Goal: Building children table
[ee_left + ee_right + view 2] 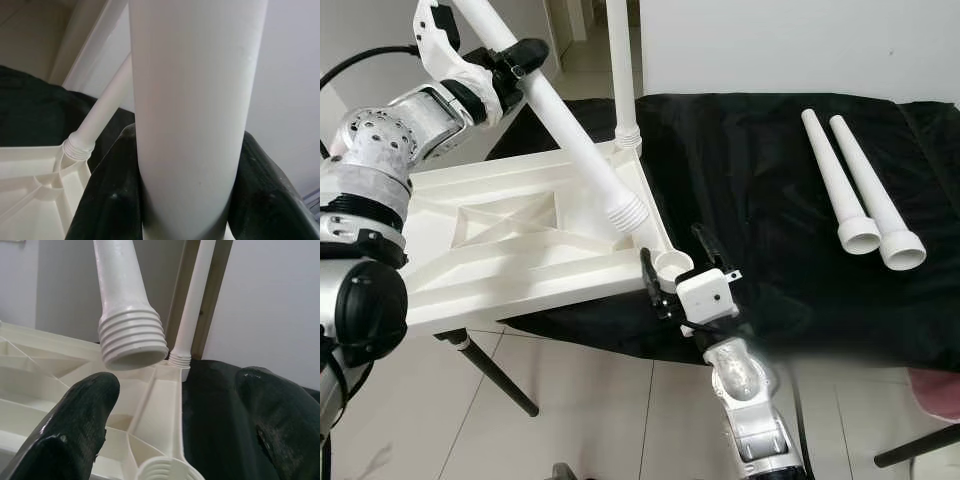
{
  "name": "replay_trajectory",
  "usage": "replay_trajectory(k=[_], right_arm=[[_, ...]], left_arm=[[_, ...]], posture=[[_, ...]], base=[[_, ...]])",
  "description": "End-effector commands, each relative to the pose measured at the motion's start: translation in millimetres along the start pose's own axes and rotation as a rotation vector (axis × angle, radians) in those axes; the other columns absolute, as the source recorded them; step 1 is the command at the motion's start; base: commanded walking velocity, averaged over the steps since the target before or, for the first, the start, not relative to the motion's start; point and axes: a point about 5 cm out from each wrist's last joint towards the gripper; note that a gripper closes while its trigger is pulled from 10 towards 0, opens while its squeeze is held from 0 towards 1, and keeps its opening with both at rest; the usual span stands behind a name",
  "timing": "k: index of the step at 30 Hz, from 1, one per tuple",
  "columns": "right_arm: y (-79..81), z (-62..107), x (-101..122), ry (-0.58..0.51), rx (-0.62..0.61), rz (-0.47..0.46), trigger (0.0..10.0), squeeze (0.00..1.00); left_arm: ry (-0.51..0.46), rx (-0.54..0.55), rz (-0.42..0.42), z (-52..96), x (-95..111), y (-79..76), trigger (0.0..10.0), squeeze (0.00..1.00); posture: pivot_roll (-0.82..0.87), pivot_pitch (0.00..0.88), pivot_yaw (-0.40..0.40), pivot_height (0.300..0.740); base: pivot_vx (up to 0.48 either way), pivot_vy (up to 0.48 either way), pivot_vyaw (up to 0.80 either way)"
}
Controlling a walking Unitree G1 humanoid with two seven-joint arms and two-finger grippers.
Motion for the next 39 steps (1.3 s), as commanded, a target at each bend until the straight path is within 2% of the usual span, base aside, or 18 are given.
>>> replay_trajectory(k=[1, 7, 12, 13, 16, 20, 22, 30, 39], right_arm=[[5.4, -4.9, 4.2, -0.009, 0.019, -0.026, 10.0, 0.0], [8.6, -12.9, 7.4, 0.001, 0.034, -0.044, 10.0, 0.0], [8.4, -25.3, 12.5, 0.01, 0.027, -0.054, 10.0, 0.0], [7.0, -29.9, 11.5, 0.033, 0.007, -0.031, 10.0, 0.0], [5.8, -35.6, 10.1, 0.065, -0.015, 0.001, 10.0, 0.0], [7.9, -40.0, 10.0, 0.083, -0.008, -0.006, 10.0, 0.0], [9.5, -45.1, 11.9, 0.084, 0.0, -0.026, 10.0, 0.0], [6.5, -54.1, 12.1, 0.112, -0.056, -0.029, 10.0, 0.0], [1.4, -65.1, 10.7, 0.148, -0.104, -0.023, 10.0, 0.0]], left_arm=[[-0.029, -0.322, -0.04, 3.6, 0.4, -18.4, 10.0, 0.0], [-0.058, -0.327, -0.122, 2.3, -11.4, -28.2, 10.0, 0.0], [-0.107, -0.32, -0.234, 0.2, -22.4, -41.2, 10.0, 0.0], [-0.12, -0.312, -0.269, -0.2, -25.6, -44.6, 10.0, 0.0], [-0.14, -0.305, -0.301, -0.2, -30.0, -49.6, 10.0, 0.0], [-0.16, -0.294, -0.332, -0.2, -33.9, -53.9, 10.0, 0.0], [-0.179, -0.27, -0.388, -0.5, -38.3, -58.5, 10.0, 0.0], [-0.225, -0.235, -0.45, 4.8, -49.9, -69.6, 10.0, 0.0], [-0.241, -0.259, -0.493, 10.1, -66.3, -84.6, 10.0, 0.0]], posture=[[-0.14, 0.025, 0.135, 0.74], [-0.14, 0.019, 0.137, 0.74], [-0.14, 0.016, 0.136, 0.74], [-0.14, 0.013, 0.135, 0.74], [-0.14, 0.011, 0.131, 0.74], [-0.14, 0.011, 0.131, 0.74], [-0.14, 0.008, 0.128, 0.74], [-0.13, 0.006, 0.123, 0.74], [-0.12, 0.009, 0.115, 0.74]], base=[[0.0, 0.0, 0.0], [0.0, 0.0, 0.0], [0.0, 0.0, 0.0], [0.0, 0.0, 0.0], [0.0, 0.0, 0.0], [0.0, 0.0, 0.0], [0.0, 0.0, 0.0], [0.0, 0.0, 0.0], [0.0, 0.0, 0.0]])
Point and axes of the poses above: a point about 5 cm out from each wrist's last joint towards the gripper, its own z axis pointing back from the gripper into the wrist, its own x axis along the axis of the wrist's last joint, y = z × x, and after that the axes turned 1 degree about -z, right-handed
